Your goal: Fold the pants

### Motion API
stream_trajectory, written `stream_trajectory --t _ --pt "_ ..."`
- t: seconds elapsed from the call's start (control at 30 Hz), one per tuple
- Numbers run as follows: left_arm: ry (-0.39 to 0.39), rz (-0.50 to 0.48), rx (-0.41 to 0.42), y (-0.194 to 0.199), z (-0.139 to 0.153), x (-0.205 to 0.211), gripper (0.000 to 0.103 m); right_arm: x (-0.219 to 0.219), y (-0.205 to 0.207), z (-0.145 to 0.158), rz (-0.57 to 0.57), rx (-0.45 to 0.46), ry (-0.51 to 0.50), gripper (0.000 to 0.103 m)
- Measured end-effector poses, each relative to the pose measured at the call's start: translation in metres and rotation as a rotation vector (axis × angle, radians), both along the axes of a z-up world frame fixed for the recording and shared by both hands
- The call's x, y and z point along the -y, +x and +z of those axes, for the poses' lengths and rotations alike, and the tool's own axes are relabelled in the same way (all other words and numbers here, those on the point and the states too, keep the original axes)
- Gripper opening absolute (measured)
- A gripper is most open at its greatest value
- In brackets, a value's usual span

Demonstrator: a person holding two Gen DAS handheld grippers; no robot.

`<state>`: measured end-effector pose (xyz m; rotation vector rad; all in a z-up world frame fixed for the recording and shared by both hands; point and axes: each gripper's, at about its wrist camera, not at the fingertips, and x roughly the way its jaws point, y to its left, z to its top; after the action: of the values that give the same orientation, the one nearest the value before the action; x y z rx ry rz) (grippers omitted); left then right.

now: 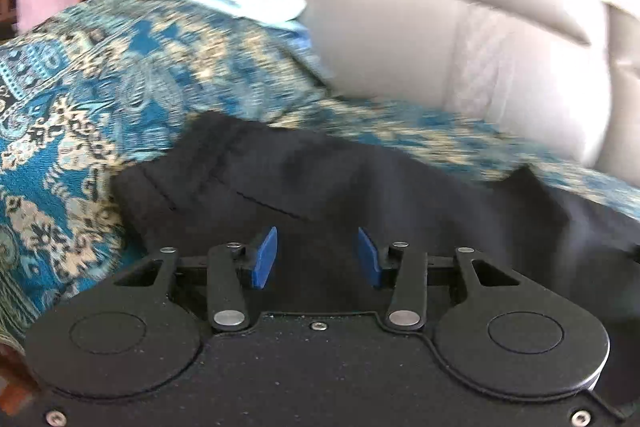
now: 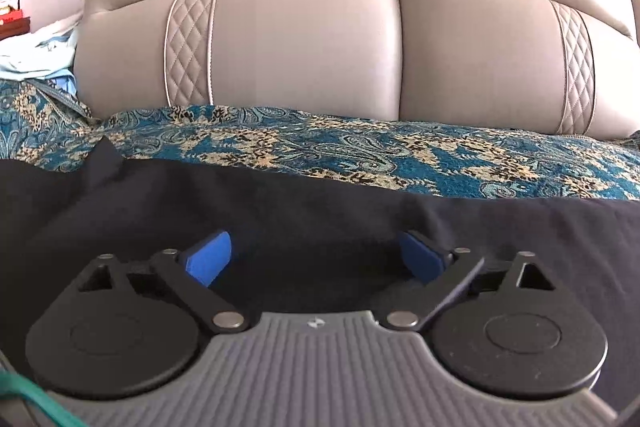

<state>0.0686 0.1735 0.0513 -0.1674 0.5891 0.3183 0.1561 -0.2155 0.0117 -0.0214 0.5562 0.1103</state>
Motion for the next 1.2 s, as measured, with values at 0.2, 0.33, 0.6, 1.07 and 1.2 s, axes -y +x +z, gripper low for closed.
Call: stream_trajectory --t 0.2,0.33,0.6,1.07,1.2 --pt "0.028 0.023 0.019 0.045 0.010 0.010 0.032 0.003 -0.003 0.002 0.050 -0.027 -0.020 0.103" --pt "0.141 -0.028 -0.004 0.084 0.005 0.043 0.036 0.006 -0.001 0.004 0.089 -0.040 -0.036 0.103" --pt "0.311 0.152 -0.075 0.098 -0.036 0.036 0.039 0.079 0.013 0.010 0.080 -0.071 -0.040 0.103" --pt "0.437 0.170 -0.108 0.101 -0.041 0.054 0.039 0.275 0.005 0.010 -0.403 -0.050 0.012 0.103" --pt "0.436 0.168 -0.109 0.101 -0.041 0.053 0.039 0.299 0.004 0.010 -0.502 -0.055 0.001 0.103"
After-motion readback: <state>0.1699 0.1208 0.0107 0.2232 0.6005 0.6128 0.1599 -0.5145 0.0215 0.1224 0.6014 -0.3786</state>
